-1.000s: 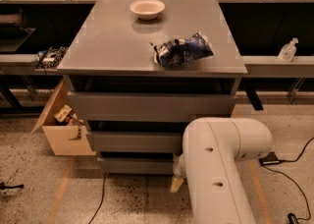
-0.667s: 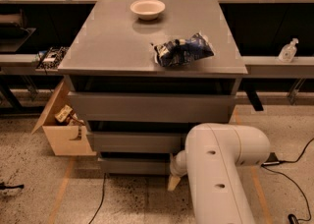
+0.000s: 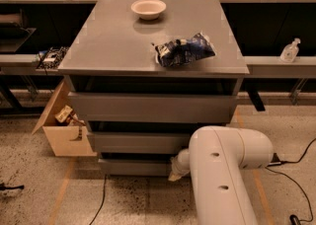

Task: Open bottom drawer

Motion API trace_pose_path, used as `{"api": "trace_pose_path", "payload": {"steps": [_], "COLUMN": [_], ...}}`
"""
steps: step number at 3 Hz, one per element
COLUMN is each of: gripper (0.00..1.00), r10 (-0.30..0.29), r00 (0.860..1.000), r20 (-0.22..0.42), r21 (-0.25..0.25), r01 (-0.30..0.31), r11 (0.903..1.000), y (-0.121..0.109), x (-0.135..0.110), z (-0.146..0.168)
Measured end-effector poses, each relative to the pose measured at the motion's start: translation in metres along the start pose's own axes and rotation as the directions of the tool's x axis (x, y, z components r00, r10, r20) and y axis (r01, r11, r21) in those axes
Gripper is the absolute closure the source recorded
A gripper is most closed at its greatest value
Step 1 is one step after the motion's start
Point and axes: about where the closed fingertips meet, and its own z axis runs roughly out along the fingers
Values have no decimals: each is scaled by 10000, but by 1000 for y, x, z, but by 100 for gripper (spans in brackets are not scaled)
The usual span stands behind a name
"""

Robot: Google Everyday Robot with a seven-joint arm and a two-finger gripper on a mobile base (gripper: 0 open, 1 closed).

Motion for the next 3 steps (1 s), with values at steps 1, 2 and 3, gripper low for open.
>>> {"api": "trace_pose_path", "payload": {"steps": [1,2,3], "gripper": [72,100,100], "r10": [262,606,696], "r00": [9995,9981,9976], "r20": [-157,-104,-59], "r21": [-330,-900,-1013], "r01": [-267,-613,-699], "r11": [9991,9941,9924], "y": [42,84,91], "x": [11,17,18], "z": [-22,-38,-39]}}
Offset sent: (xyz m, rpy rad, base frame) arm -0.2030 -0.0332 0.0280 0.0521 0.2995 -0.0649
